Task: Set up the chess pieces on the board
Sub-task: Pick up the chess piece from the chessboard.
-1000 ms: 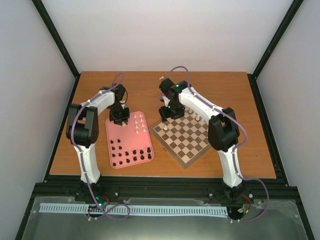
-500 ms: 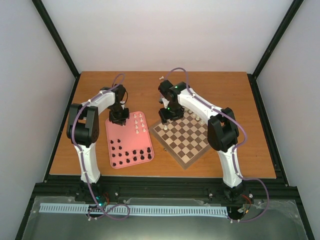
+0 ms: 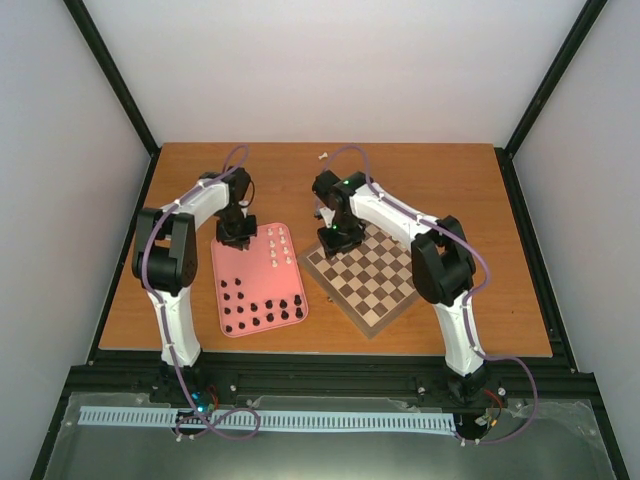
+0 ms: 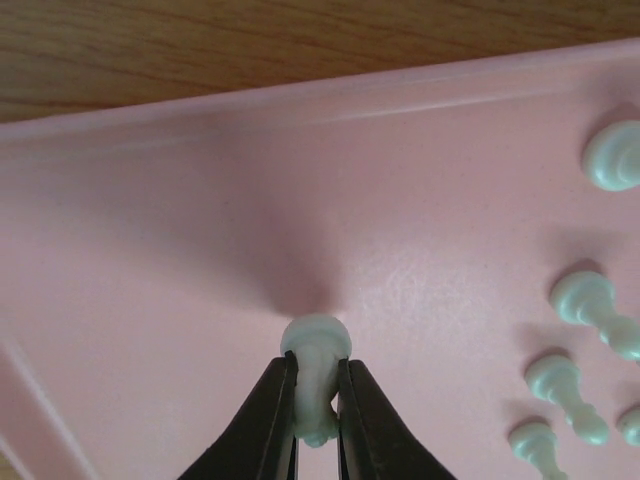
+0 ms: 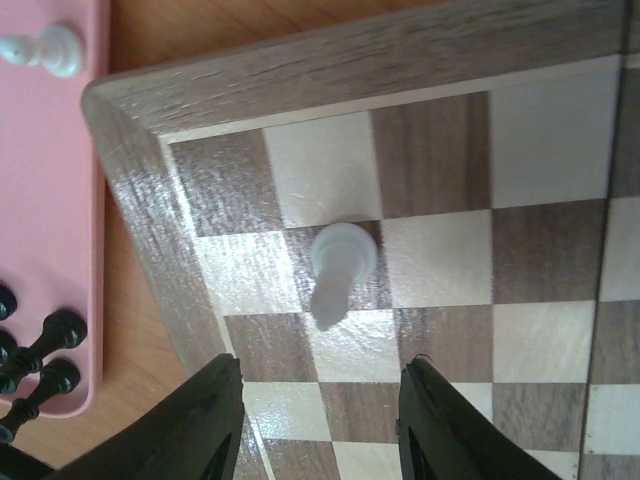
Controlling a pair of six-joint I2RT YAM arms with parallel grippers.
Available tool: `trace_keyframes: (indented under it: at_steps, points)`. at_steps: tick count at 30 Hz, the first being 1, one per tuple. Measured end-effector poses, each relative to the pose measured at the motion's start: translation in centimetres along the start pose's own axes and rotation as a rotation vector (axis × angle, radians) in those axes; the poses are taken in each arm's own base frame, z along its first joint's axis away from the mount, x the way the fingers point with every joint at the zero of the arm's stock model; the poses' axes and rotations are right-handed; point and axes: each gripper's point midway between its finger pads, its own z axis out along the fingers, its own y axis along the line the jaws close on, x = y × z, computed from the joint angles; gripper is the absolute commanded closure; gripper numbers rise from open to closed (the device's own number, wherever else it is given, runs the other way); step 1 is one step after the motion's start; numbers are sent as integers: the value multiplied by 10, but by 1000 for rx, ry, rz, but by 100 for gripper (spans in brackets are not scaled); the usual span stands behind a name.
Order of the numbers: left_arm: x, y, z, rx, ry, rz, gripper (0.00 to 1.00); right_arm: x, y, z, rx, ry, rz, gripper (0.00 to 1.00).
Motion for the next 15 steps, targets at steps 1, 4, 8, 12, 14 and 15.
trace_keyframes:
  at_steps: [1,4,8,12,14,15]
  points:
    - [0,0,-2,0,-3,1,99,1,3,0,-2,2,-6,58]
    - [0,0,-13,3,-18,2,99,3,10,2,-5,6,-28,64]
    - [-3,-3,-32,18,-60,6,99,5,14,4,-7,18,-40,68]
    - [-2,-3,-41,24,-76,9,99,7,13,12,-3,39,-39,71]
    - [-2,-3,-43,25,-78,9,99,8,12,17,0,51,-36,72]
    - [-2,-3,-44,26,-80,9,99,8,11,19,2,55,-35,72]
